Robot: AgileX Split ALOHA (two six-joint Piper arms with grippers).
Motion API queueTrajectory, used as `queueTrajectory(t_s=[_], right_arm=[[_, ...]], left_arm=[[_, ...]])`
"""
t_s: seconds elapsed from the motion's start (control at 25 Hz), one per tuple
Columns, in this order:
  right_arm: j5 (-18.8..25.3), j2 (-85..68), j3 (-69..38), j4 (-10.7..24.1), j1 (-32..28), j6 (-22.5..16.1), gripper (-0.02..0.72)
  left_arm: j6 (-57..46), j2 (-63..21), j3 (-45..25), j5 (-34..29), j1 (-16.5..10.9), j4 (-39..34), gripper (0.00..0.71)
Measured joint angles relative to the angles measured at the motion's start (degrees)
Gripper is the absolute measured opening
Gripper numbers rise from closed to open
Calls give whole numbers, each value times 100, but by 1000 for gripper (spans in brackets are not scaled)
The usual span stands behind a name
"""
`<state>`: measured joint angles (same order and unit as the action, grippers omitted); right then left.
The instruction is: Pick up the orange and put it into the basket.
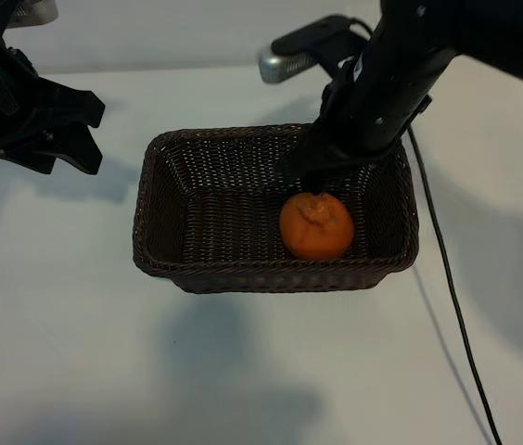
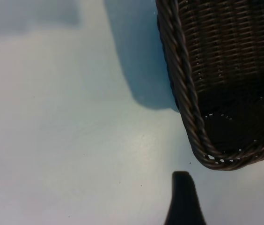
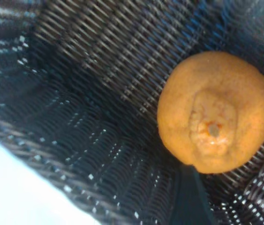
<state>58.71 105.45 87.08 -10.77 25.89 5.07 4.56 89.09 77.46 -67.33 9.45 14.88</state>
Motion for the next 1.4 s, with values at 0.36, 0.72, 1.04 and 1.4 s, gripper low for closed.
queueTrajectory(t_s=[0.36, 0.72, 1.04, 1.4], right_arm=[[262, -194, 27, 75, 0, -55, 402], [652, -363, 27, 1077, -26, -663, 401], [1072, -596, 27, 1202, -553, -760, 389], [1105, -902, -27, 1077, -1796, -607, 312]], left_arm=[[0, 0, 0, 0, 0, 0, 527], [0, 0, 0, 0, 0, 0, 527], [2, 0, 0, 0, 0, 4, 527], [2, 0, 0, 0, 0, 4, 527]])
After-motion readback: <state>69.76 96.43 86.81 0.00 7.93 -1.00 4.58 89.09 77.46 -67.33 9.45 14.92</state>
